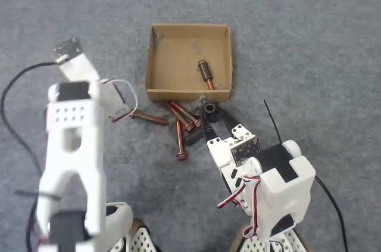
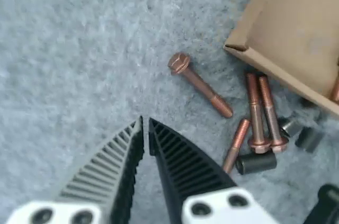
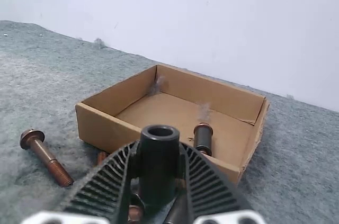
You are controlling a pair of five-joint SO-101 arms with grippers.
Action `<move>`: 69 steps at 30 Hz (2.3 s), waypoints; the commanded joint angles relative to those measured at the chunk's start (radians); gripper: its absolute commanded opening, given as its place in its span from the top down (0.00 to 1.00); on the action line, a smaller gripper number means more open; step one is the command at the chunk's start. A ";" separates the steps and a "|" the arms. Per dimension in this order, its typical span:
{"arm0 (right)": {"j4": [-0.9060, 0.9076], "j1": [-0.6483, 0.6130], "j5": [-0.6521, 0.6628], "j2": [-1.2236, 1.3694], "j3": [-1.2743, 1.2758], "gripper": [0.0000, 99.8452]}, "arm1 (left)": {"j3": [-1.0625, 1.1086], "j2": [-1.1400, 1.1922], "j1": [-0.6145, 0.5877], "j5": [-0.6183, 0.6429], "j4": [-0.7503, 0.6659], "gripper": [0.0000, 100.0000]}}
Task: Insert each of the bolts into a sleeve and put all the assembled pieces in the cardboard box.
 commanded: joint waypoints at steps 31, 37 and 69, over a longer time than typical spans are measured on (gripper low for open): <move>0.007 0.001 -0.006 -0.048 0.029 0.99 | -0.406 0.723 0.115 0.430 -0.052 0.74; 0.007 0.001 -0.006 -0.048 0.029 0.99 | -0.424 0.816 0.087 0.430 -0.103 0.79; 0.007 0.002 -0.006 -0.048 0.029 0.99 | -0.269 0.506 0.101 -0.133 -0.081 0.99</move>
